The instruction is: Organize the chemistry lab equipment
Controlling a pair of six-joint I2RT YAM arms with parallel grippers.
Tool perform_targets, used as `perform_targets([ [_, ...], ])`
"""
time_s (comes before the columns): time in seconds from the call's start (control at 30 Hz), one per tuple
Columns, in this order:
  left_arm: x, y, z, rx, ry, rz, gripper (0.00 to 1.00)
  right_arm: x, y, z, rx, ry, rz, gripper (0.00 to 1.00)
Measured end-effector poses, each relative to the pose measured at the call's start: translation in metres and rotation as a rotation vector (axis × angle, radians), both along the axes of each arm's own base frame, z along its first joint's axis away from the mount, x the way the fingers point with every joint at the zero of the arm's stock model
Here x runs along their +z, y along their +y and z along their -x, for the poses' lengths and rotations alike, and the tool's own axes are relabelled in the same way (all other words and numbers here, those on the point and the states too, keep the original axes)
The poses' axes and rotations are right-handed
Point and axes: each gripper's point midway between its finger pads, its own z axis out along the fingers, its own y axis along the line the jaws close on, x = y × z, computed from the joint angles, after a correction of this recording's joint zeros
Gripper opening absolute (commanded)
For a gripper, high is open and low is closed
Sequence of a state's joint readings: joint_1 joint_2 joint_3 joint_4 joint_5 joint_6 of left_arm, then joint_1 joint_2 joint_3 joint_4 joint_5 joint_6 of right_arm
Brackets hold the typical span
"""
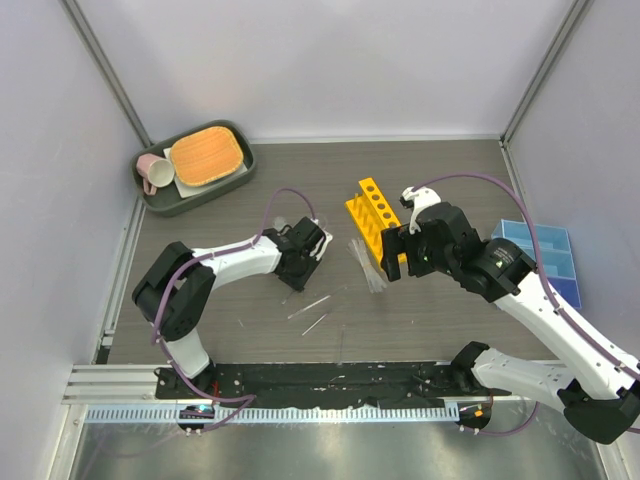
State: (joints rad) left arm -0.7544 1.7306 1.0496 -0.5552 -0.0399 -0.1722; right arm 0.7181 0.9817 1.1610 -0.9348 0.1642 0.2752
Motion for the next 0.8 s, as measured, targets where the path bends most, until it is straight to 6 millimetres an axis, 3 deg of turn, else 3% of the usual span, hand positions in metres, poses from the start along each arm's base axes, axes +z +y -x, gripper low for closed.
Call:
perform_targets([
  [0.13, 0.001, -0.001, 0.003, -0.013, 0.007, -0.009, 0.03, 0.0, -0.001, -0.001, -0.004, -0.002, 0.004, 0.93],
  [0.4, 0.027, -0.023, 0.01, -0.102, -0.007, -0.021, 0.02, -0.006, -0.001, -0.004, -0.017, 0.009, 0.027, 0.93],
  [0.6, 0.068, -0.043, 0.005, -0.154, -0.055, 0.026, 0.0, -0.005, -0.009, -0.011, -0.094, -0.008, 0.04, 0.94],
  [0.8, 0.135, -0.054, 0.014, -0.186, -0.13, 0.191, 0.01, 0.016, -0.017, -0.011, -0.175, -0.053, -0.032, 0.94],
])
